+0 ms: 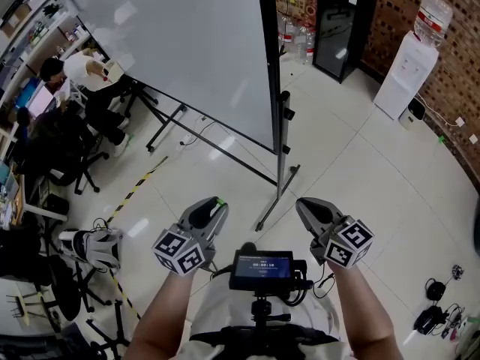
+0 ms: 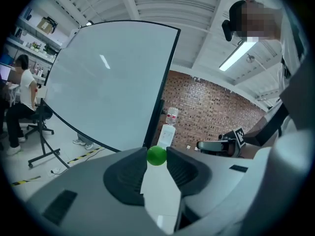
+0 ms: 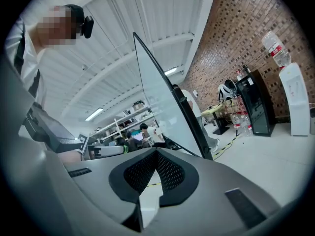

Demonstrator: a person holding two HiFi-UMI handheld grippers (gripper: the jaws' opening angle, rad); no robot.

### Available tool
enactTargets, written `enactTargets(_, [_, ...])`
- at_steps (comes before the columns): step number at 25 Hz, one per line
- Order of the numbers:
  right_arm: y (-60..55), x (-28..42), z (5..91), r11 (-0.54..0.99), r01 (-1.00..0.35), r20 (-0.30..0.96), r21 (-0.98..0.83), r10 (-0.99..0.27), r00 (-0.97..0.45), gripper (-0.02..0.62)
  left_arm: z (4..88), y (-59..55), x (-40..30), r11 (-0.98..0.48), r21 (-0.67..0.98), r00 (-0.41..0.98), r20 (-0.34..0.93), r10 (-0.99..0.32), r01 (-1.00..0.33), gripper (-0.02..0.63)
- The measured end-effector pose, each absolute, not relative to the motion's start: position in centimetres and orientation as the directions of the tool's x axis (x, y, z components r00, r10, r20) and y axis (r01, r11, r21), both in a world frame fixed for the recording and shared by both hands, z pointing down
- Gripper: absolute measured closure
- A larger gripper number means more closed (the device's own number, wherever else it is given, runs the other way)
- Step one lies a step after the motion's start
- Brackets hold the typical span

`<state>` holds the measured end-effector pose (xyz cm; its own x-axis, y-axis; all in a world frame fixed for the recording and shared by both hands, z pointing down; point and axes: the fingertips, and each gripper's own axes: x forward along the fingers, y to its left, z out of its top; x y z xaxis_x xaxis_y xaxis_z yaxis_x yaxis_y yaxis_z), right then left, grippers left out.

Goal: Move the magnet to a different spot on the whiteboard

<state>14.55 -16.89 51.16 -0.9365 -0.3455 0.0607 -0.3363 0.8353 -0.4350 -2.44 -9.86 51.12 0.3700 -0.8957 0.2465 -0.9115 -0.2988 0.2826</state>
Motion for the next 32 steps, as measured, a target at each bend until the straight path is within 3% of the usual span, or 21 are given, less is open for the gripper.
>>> enactTargets(21, [-14.1, 3.2, 46.5, 0.852, -0.425, 0.043, -0.306, -0.433, -0.9, 0.584, 48.3, -9.8, -12.3, -0.469, 0.269, 0.519, 0.163, -0.839, -0.841, 0.472])
enactTargets(32, [-12.9, 1.3, 47.1, 0.805, -0.509, 0.047, -0.304, -0.521, -0.852, 0.584, 49.1, -9.7, -14.0, -0.568, 0.27, 0.619, 0.164, -0.768, -0.777, 0.472])
